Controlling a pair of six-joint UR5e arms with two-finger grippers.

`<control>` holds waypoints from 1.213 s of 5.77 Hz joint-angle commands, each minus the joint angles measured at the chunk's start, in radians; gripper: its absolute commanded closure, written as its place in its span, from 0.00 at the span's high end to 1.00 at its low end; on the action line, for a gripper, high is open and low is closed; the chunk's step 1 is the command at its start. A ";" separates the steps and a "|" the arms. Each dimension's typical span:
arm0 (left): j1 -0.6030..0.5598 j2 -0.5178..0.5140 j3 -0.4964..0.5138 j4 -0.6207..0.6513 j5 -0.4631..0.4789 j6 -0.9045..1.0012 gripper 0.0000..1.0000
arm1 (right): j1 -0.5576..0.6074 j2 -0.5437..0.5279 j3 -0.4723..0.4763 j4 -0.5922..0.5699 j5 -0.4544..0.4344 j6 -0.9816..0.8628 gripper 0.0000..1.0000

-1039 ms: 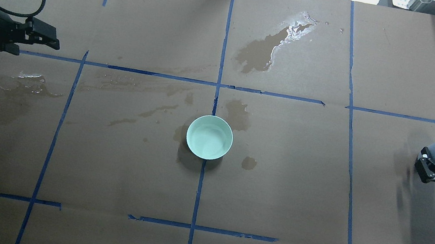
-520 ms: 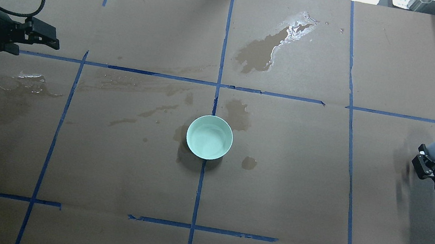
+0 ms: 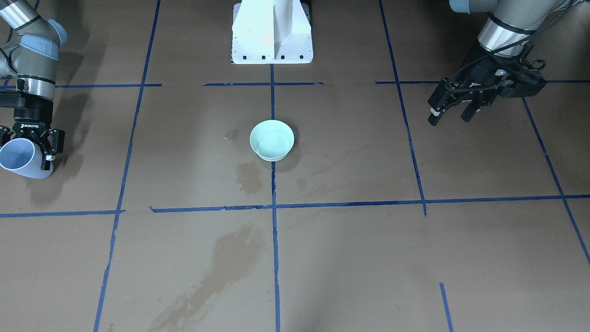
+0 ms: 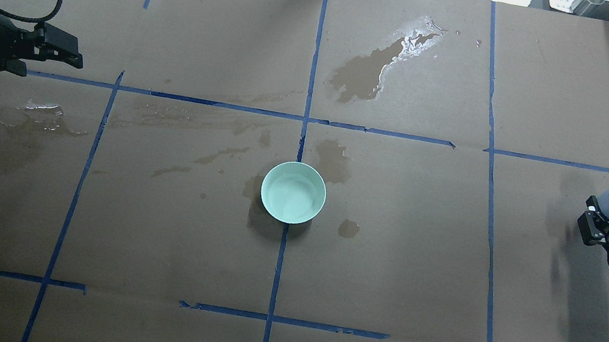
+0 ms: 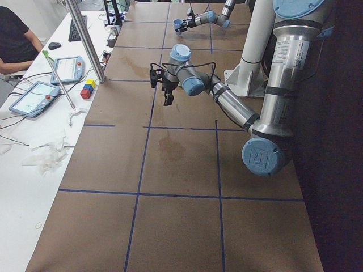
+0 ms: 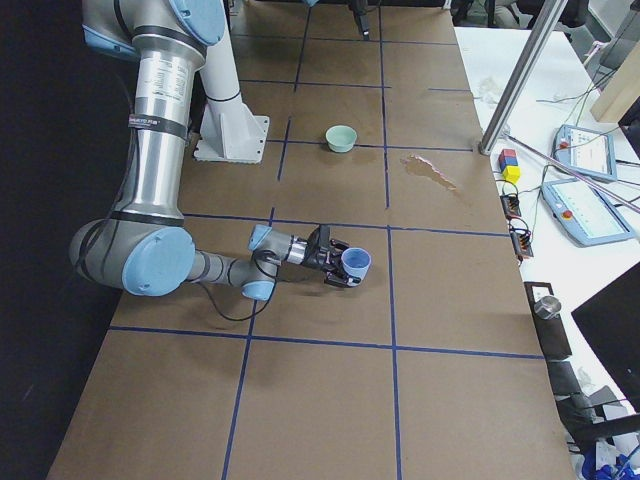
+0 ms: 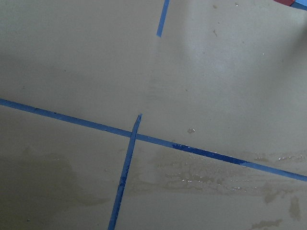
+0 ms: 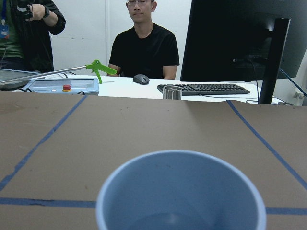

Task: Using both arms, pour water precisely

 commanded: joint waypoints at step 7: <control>0.001 0.011 0.009 0.002 0.000 0.000 1.00 | -0.097 0.351 0.323 -0.394 -0.010 -0.319 0.15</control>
